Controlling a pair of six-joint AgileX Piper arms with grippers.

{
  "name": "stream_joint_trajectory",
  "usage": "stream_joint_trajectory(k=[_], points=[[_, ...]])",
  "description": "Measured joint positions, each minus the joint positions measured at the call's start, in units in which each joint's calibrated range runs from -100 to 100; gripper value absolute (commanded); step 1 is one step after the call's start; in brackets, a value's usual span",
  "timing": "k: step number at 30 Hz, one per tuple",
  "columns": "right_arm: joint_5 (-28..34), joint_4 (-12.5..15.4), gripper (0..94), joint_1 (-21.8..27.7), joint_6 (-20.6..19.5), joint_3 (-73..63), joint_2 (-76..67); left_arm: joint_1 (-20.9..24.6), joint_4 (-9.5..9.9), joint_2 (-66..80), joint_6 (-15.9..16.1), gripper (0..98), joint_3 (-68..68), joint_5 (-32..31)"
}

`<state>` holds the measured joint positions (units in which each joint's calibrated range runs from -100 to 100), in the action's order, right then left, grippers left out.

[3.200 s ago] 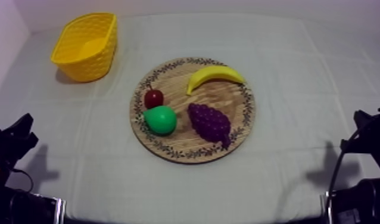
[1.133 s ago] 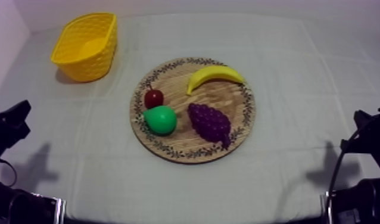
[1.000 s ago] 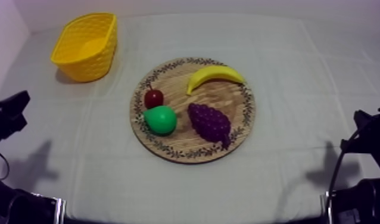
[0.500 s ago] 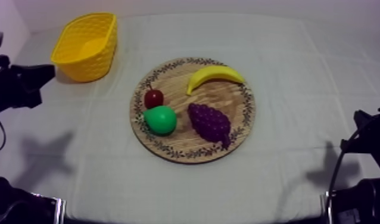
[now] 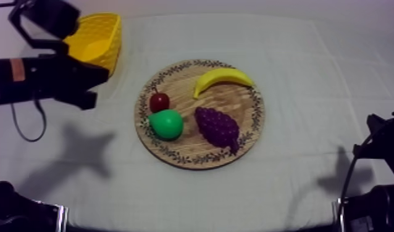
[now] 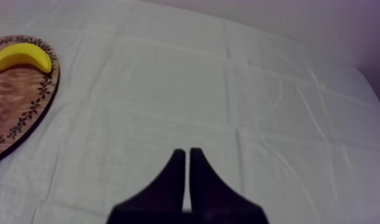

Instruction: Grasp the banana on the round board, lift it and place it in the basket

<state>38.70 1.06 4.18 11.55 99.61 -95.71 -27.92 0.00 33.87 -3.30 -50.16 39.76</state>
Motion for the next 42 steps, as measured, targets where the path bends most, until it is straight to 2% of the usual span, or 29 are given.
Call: stream_joint_trajectory(k=[4, 16, 26, 32, 36, 42], points=[[0.0, 0.0, 0.4, 0.0, 0.0, 0.0, 0.0, -2.1, 1.16, -7.4, -1.2, 0.1, 5.2, 0.6], [0.0, 0.0, 0.4, 0.0, 0.0, 0.0, 0.0, -4.2, 1.39, -27.7, -0.6, 0.1, 23.3, 5.9], [0.0, 0.0, 0.4, 0.0, 0.0, 0.0, 0.0, -3.7, 1.25, -42.3, 3.3, 0.3, 37.6, 7.3], [0.0, 0.0, 0.4, 0.0, 0.0, 0.0, 0.0, -3.0, 1.04, -46.6, 5.5, 0.4, 41.2, 6.2], [0.0, 0.0, 0.4, 0.0, 0.0, 0.0, 0.0, -3.1, 2.68, -47.4, 5.6, 0.4, 40.8, 4.6], [0.0, 0.0, 0.4, 0.0, 0.0, 0.0, 0.0, -4.5, 6.43, -47.4, 1.0, 1.6, 39.7, 3.0]])
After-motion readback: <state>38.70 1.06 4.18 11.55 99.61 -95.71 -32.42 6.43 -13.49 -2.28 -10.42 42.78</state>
